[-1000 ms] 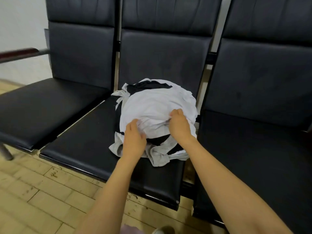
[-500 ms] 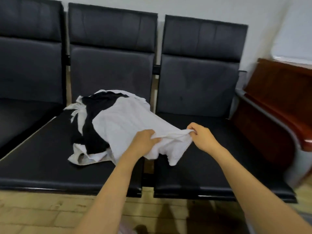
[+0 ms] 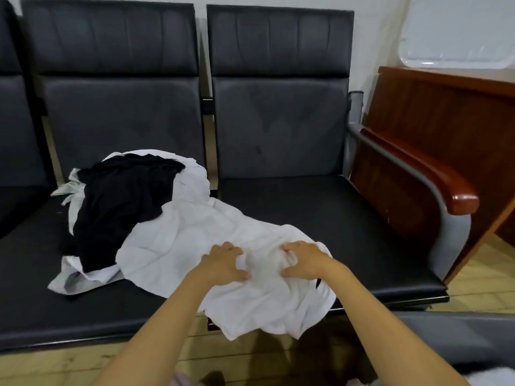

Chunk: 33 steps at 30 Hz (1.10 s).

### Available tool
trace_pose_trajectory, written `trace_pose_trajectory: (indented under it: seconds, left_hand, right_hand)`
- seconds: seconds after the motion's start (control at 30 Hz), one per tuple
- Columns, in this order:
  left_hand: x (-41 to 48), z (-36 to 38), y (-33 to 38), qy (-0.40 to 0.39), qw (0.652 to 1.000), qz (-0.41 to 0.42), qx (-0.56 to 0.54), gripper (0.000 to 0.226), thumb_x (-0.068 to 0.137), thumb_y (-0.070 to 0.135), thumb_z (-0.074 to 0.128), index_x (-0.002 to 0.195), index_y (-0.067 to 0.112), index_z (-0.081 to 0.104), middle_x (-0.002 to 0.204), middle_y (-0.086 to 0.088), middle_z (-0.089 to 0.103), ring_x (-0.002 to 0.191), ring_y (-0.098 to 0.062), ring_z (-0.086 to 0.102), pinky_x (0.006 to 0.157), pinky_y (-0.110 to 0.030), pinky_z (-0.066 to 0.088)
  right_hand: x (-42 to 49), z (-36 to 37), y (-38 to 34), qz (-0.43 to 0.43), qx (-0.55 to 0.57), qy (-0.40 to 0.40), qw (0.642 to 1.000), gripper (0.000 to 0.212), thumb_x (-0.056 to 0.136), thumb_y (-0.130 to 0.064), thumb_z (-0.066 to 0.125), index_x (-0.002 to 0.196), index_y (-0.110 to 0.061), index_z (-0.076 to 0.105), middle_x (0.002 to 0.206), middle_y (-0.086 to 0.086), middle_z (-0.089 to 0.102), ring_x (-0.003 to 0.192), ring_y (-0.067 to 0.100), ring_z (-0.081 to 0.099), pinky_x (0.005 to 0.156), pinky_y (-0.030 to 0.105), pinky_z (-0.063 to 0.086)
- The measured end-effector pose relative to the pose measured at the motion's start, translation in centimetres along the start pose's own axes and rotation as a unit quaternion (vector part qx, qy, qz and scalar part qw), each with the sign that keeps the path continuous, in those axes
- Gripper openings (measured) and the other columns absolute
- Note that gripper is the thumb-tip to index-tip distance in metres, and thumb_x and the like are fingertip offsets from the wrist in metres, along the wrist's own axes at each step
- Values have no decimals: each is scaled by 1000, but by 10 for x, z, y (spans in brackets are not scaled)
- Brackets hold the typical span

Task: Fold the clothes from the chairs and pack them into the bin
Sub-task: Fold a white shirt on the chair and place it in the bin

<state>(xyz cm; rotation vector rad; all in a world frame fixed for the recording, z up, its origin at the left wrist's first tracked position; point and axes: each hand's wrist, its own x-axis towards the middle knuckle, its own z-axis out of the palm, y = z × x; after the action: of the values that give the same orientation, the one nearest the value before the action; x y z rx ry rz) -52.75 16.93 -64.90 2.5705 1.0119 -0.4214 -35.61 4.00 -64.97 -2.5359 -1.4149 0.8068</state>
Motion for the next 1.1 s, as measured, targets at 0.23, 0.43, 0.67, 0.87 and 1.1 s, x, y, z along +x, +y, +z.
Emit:
trace_pose_trajectory:
  seconds: [0.23,0.43,0.67,0.87,1.1]
  left_hand:
    - [-2,2,34,-24,970,92,-226,60,90,41,62,142,19,43,148,4,39,133,-13,38,100,-17,29]
    - [-13,0,5,131,989,-59,-18,64,91,46,55,141,12,31,142,-11,31,128,-27,34,103,-34,36]
    - [7,16,9,5,999,-8,-54,70,96,46,44,152,18,15,158,-4,14,146,-23,14,117,-45,17]
    - [14,12,33,-115,969,134,-172,65,87,15,54,146,34,32,147,9,38,135,-18,34,112,-35,31]
    - [28,14,15,75,965,58,-245,39,98,35,48,134,18,48,143,-3,45,126,-18,44,103,-30,37]
  right_hand:
    - [18,-14,14,158,-96,65,981,53,95,-22,44,144,-40,33,152,3,22,142,34,10,113,57,16]
    - [22,4,28,-19,-49,253,966,43,92,-7,44,131,-25,50,143,-3,40,138,22,28,111,35,28]
    - [-2,-16,-22,-32,-97,9,995,38,99,-41,41,123,-18,60,123,-1,58,111,19,53,91,28,41]
    - [-20,-20,-22,-21,39,41,998,24,95,-26,46,90,-15,67,93,3,71,84,22,69,79,36,55]
    - [12,1,4,-23,-15,23,999,53,96,-41,50,144,-28,36,144,-3,32,128,24,31,103,35,39]
